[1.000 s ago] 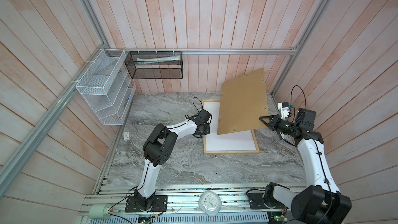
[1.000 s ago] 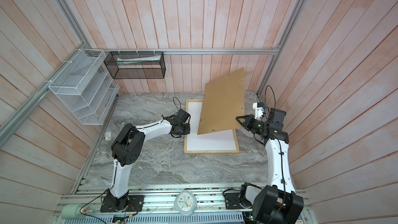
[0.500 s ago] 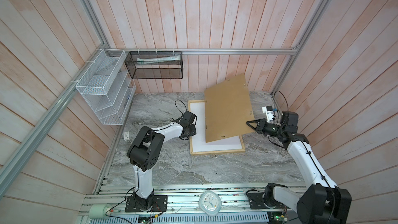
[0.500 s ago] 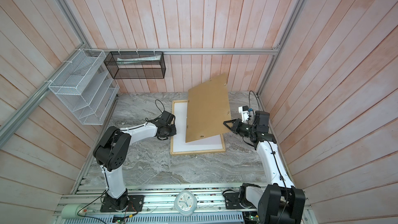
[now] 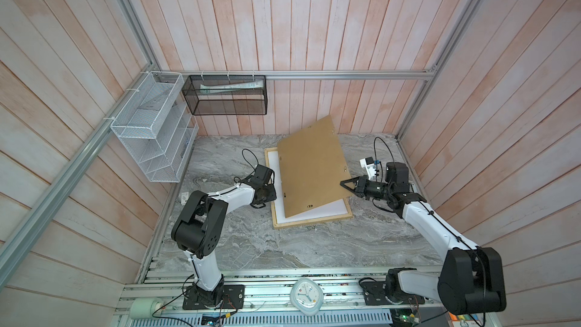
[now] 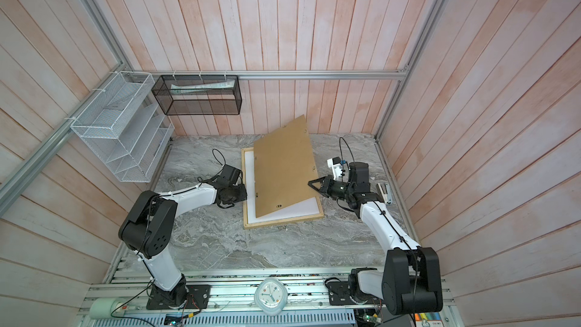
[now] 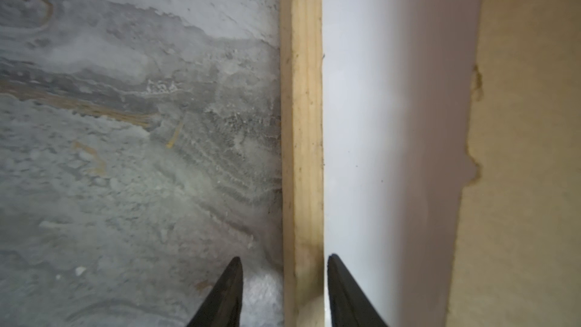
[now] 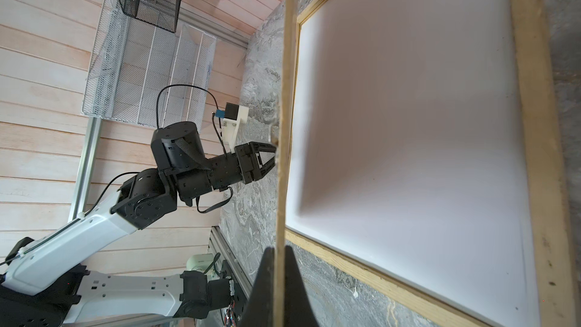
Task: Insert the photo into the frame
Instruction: 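Lower the brown backing flat onto the frame with the right gripper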
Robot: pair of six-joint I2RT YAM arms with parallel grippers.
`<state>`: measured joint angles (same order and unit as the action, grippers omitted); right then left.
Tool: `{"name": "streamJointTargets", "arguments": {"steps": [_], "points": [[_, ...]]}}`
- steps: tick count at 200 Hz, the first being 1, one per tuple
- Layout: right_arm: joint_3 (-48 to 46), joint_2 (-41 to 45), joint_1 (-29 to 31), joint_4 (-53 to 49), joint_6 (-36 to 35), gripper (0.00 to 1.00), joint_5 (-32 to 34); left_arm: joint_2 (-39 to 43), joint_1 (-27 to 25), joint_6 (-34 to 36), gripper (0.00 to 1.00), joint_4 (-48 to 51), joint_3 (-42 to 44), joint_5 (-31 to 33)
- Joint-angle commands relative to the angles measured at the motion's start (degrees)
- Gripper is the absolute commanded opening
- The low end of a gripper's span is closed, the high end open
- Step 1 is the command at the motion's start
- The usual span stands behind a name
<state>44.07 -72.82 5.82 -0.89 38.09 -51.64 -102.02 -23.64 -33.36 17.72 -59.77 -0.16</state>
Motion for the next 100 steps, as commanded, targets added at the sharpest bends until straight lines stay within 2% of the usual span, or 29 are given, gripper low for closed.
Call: {"name": "streamJointTargets", "arguments": {"steps": [1, 50, 100], "points": [[-0.39, -0.59, 1.23, 8.16, 0.23, 0.00, -1.49, 4.04, 2.49, 2.01, 0.46, 2.24, 1.05, -0.02], [-0.29, -3.06, 2.85, 9.30, -0.29, 0.00, -1.54, 9.91, 8.22, 3.73, 0.46, 4.25, 4.59, 0.16], [-0.22, -5.87, 4.30, 10.01, -0.82, 0.00, -1.71, 11.40, 9.15, 3.83, 0.46, 4.60, 6.07, 0.16]]}}
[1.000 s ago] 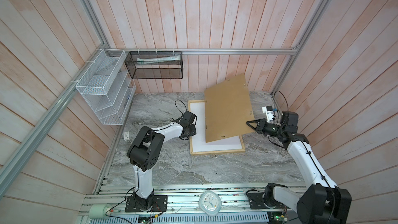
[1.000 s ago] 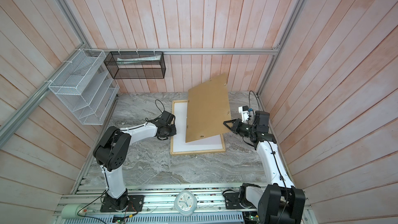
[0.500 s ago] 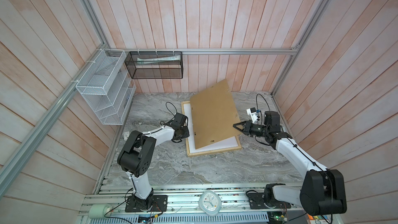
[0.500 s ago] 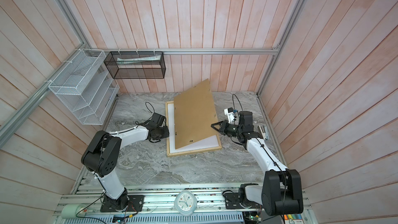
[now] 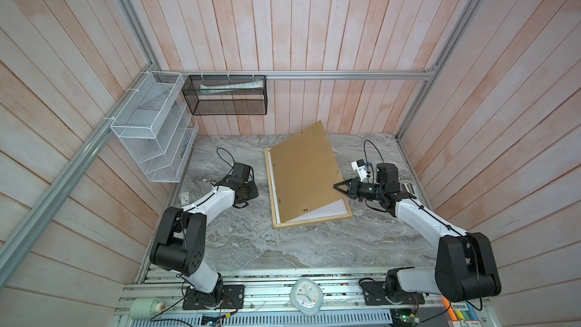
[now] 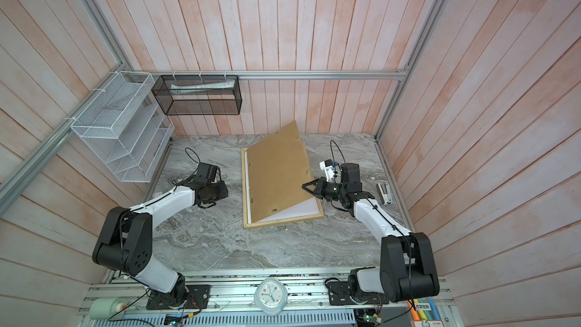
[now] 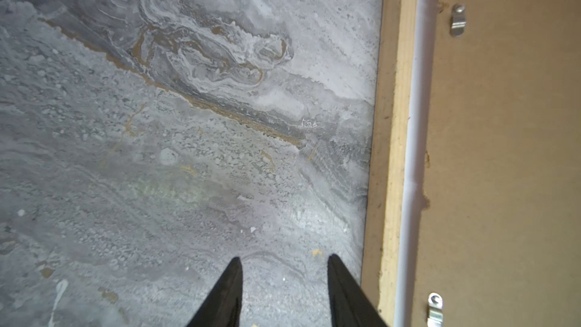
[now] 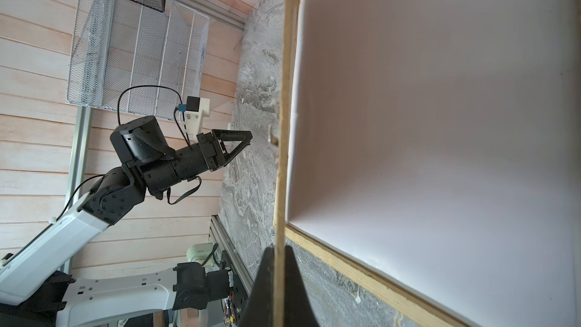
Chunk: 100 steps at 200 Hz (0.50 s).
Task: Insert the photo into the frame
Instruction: 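Lower the brown backing flat onto the frame with the right gripper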
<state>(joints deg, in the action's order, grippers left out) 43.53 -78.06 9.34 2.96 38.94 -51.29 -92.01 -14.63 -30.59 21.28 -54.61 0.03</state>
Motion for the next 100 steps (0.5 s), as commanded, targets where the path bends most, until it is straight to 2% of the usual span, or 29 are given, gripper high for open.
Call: {"name": "streamJointTargets", "arguments": {"steps": [1, 100], "points": [[0.33, -0.66, 0.77, 6.17, -1.67, 0.00, -2.06, 1.39, 0.14, 1.05, 0.46, 1.04, 0.91, -0.08], [0.07, -3.84, 2.96, 6.81, -1.80, 0.00, -2.21, 1.39, 0.14, 0.96, 0.47, 0.96, 1.34, -0.47]]}}
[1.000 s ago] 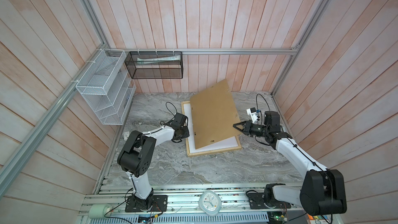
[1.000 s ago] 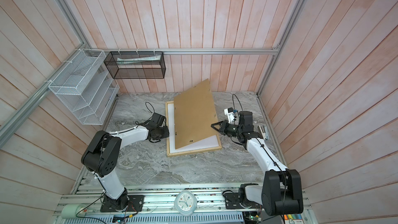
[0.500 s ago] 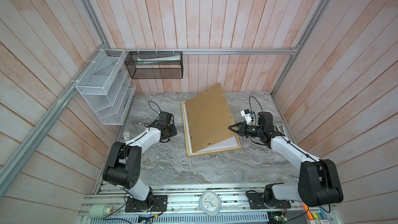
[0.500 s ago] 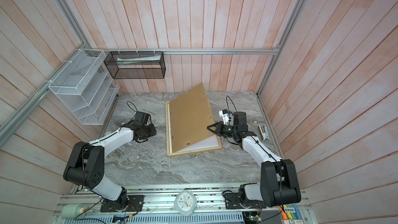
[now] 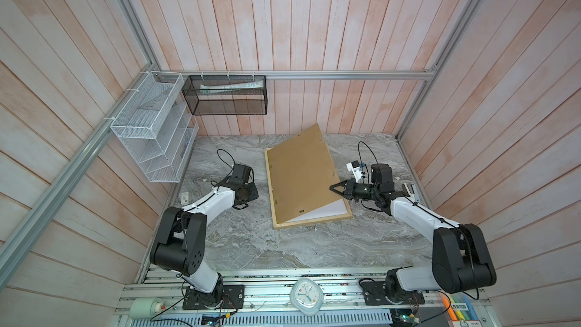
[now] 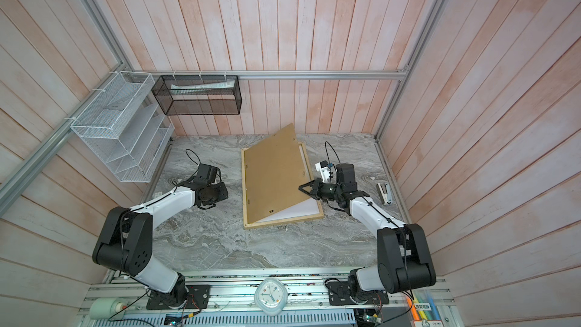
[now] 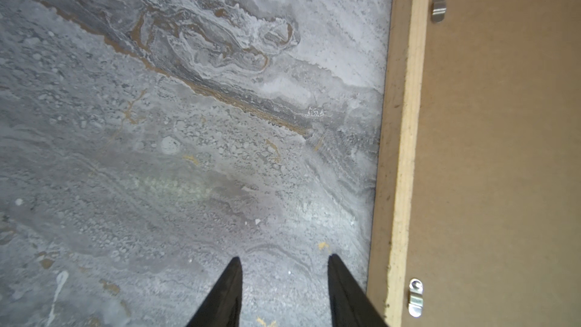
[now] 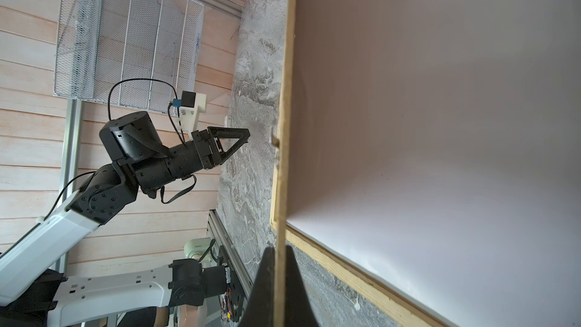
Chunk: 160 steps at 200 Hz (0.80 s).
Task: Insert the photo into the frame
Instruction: 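Lower the brown backing flat onto the frame with the right gripper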
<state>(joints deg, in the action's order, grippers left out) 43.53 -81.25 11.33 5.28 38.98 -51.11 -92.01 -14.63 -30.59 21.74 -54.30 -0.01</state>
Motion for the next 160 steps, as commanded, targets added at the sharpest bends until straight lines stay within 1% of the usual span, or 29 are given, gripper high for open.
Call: {"name": "streamJointTargets", "arguments": {"steps": [1, 14, 40, 61, 89, 110, 121, 136, 160], "points": [[0.07, -0.61, 0.97, 4.48, -1.87, 0.00, -2.40, 1.39, 0.14, 0.96, 0.46, 0.50, 1.04, -0.43], [0.07, -0.87, 1.14, 4.01, -2.24, 0.00, -2.16, 1.56, 0.13, 0.84, 0.47, 0.41, 1.06, -0.51], [0.12, -0.72, 1.15, 1.89, -3.50, 0.06, -0.66, 2.05, 0.13, 0.70, 0.48, 0.16, 1.39, -0.60], [0.41, -0.75, 1.19, 0.40, -4.25, 0.12, 0.21, 2.07, 0.13, 0.71, 0.49, 0.20, 1.39, -0.69], [0.83, -0.66, 1.16, -0.67, -4.87, 0.17, 0.60, 2.14, 0.13, 0.68, 0.50, -0.07, 1.56, -0.87], [1.46, -0.57, 1.15, -1.94, -5.64, 0.22, 1.27, 2.09, 0.14, 0.50, 0.51, -0.29, 1.96, -1.09], [1.72, -0.57, 1.15, -2.82, -6.17, 0.28, 1.86, 2.09, 0.13, 0.41, 0.51, -0.59, 2.15, -1.34], [1.81, -0.42, 1.14, -3.62, -6.61, 0.33, 2.52, 2.03, 0.13, 0.31, 0.51, -0.68, 2.36, -1.57], [2.00, -0.05, 1.15, -5.28, -7.50, 0.37, 3.77, 1.92, 0.18, 0.44, 0.51, -0.73, 2.35, -1.59]]}}
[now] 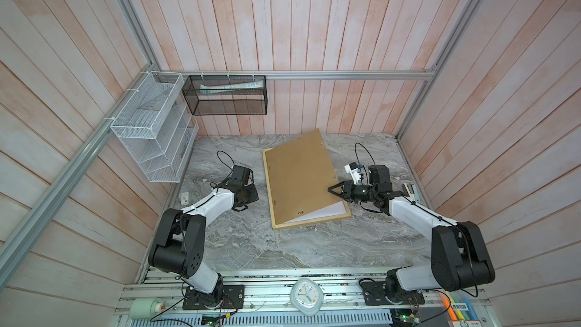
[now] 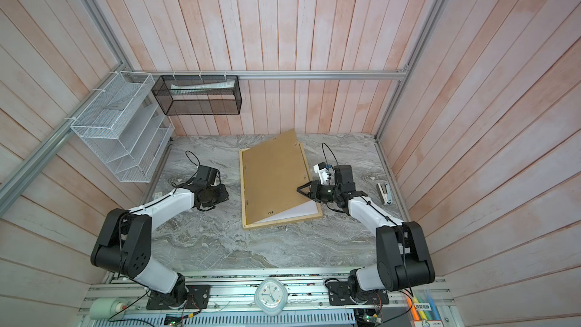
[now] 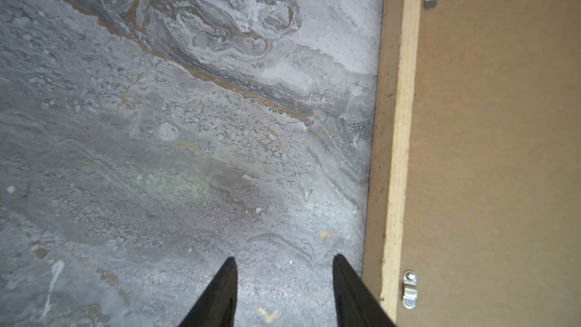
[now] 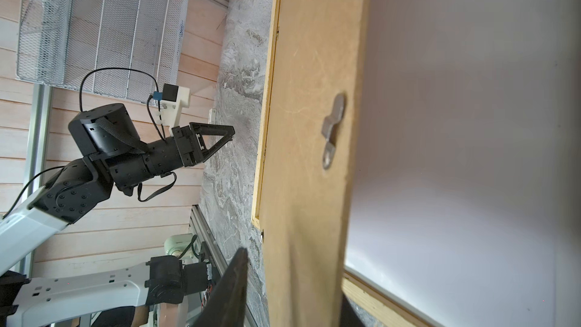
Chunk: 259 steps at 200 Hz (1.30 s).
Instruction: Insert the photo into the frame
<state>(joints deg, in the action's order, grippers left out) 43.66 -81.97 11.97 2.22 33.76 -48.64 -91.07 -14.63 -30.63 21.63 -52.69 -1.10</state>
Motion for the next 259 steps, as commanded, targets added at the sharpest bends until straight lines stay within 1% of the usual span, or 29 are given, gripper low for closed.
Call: {"name": "streamJointTargets", "arguments": {"steps": [1, 21, 37, 80, 109, 163, 201, 233, 259], "points": [[1.91, 0.72, 0.52, -2.26, -2.33, 0.38, 1.33, 0.98, 0.20, 0.49, 0.51, -0.66, 0.74, -0.49], [2.30, 1.27, 0.51, -4.35, -3.70, 0.44, 3.24, 0.98, 0.13, 0.43, 0.51, -0.64, 0.68, -0.63], [3.07, 1.71, 0.39, -7.34, -5.47, 0.46, 6.00, 0.96, 0.14, 0.43, 0.51, -0.71, 0.68, -0.76], [5.36, 4.37, 0.43, -16.01, -9.22, 0.53, 20.49, 1.22, 0.14, 0.46, 0.51, -0.71, 0.90, -0.84], [5.73, 6.15, 0.09, -18.16, -10.34, 0.54, 24.65, 1.16, 0.15, 0.49, 0.52, -0.71, 0.92, -0.92], [5.75, 6.50, -0.26, -19.26, -10.91, 0.55, 26.49, 1.16, 0.13, 0.48, 0.52, -0.89, 0.79, -1.84], [5.91, 5.95, -0.28, -19.61, -10.76, 0.53, 27.53, 1.11, 0.13, -0.60, 0.52, -2.34, 0.88, -3.19], [5.31, 5.05, -0.28, -18.95, -10.39, 0.52, 27.11, 0.16, -0.45, -1.41, 0.53, -3.07, -0.75, -3.31], [5.64, 3.80, -0.28, -18.00, -9.98, 0.50, 25.82, -2.42, -1.22, -1.77, 0.54, -2.60, -3.53, -2.59]]}}
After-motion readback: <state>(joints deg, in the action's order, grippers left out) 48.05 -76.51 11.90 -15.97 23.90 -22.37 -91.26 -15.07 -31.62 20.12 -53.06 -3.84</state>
